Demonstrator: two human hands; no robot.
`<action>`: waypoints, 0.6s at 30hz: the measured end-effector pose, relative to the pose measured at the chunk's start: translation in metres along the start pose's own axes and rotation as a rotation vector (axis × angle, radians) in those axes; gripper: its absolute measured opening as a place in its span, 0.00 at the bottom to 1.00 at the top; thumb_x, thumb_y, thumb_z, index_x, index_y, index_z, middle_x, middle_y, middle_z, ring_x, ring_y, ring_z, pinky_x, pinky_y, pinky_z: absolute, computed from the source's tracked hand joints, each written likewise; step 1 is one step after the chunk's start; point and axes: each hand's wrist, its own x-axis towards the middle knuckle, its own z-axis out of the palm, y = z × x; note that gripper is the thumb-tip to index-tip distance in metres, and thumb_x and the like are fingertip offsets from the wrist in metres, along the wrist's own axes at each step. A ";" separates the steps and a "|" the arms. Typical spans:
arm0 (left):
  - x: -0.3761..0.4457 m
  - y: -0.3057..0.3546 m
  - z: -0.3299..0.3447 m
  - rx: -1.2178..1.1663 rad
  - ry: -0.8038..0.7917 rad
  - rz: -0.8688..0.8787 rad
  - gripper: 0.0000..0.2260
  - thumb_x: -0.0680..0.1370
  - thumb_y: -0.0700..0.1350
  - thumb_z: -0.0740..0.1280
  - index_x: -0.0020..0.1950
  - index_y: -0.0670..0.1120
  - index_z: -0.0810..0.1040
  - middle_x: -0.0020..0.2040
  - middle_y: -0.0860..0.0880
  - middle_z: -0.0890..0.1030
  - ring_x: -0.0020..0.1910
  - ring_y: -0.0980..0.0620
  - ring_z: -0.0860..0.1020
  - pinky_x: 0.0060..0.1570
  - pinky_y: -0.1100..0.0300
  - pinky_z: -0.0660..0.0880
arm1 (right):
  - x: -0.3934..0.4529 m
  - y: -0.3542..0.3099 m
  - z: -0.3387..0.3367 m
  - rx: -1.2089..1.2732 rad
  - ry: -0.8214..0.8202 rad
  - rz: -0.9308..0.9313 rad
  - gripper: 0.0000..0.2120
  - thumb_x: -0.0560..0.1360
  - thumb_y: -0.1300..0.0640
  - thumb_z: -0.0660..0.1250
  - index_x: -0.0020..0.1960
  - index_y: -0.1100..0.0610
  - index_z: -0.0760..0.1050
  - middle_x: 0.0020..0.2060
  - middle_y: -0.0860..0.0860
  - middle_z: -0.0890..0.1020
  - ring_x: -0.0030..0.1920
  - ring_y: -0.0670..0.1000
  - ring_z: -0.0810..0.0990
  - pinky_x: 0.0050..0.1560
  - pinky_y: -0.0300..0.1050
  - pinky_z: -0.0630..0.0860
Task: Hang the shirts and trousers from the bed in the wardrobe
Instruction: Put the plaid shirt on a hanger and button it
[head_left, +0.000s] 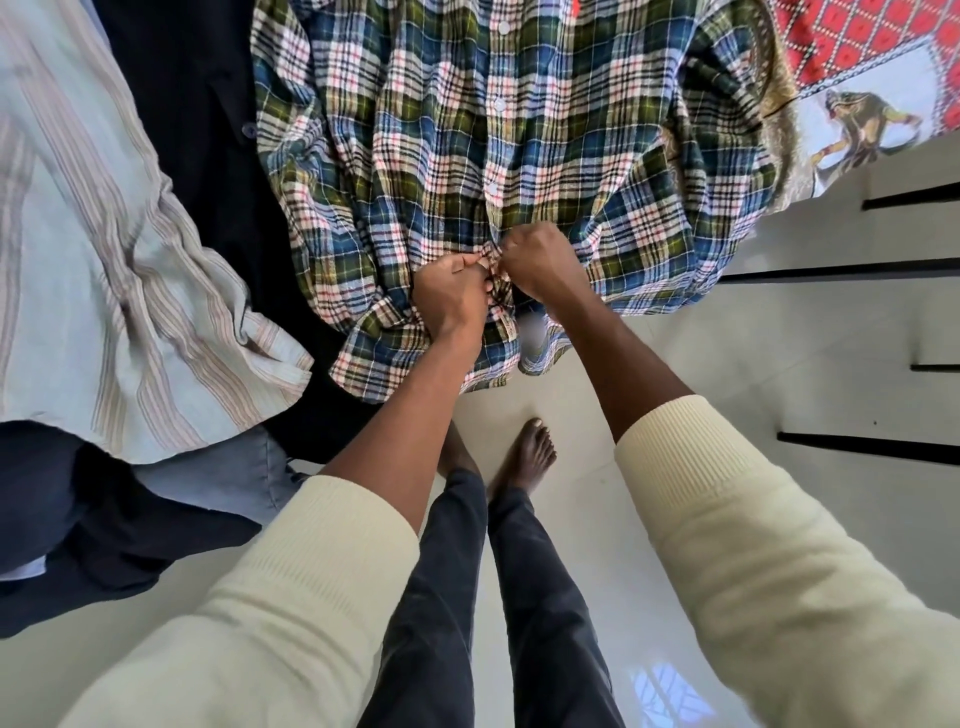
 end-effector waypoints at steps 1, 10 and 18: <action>0.000 0.001 -0.001 -0.014 0.012 -0.014 0.06 0.75 0.31 0.68 0.47 0.40 0.82 0.37 0.47 0.83 0.34 0.52 0.81 0.36 0.58 0.80 | 0.003 0.003 0.000 0.041 -0.020 0.049 0.10 0.79 0.66 0.59 0.43 0.61 0.76 0.38 0.52 0.77 0.33 0.46 0.72 0.29 0.31 0.69; -0.004 -0.004 0.003 0.146 -0.008 0.087 0.05 0.76 0.33 0.68 0.48 0.40 0.82 0.43 0.42 0.84 0.30 0.54 0.76 0.26 0.63 0.70 | 0.000 0.015 0.000 0.024 -0.003 0.240 0.03 0.74 0.60 0.70 0.42 0.59 0.78 0.37 0.50 0.81 0.34 0.45 0.77 0.32 0.37 0.74; -0.009 -0.003 0.004 0.117 -0.035 0.095 0.04 0.75 0.36 0.71 0.49 0.41 0.82 0.42 0.45 0.84 0.36 0.52 0.81 0.34 0.59 0.80 | -0.019 0.047 -0.001 0.873 -0.055 0.301 0.08 0.74 0.69 0.66 0.45 0.57 0.77 0.35 0.50 0.79 0.35 0.47 0.74 0.35 0.40 0.69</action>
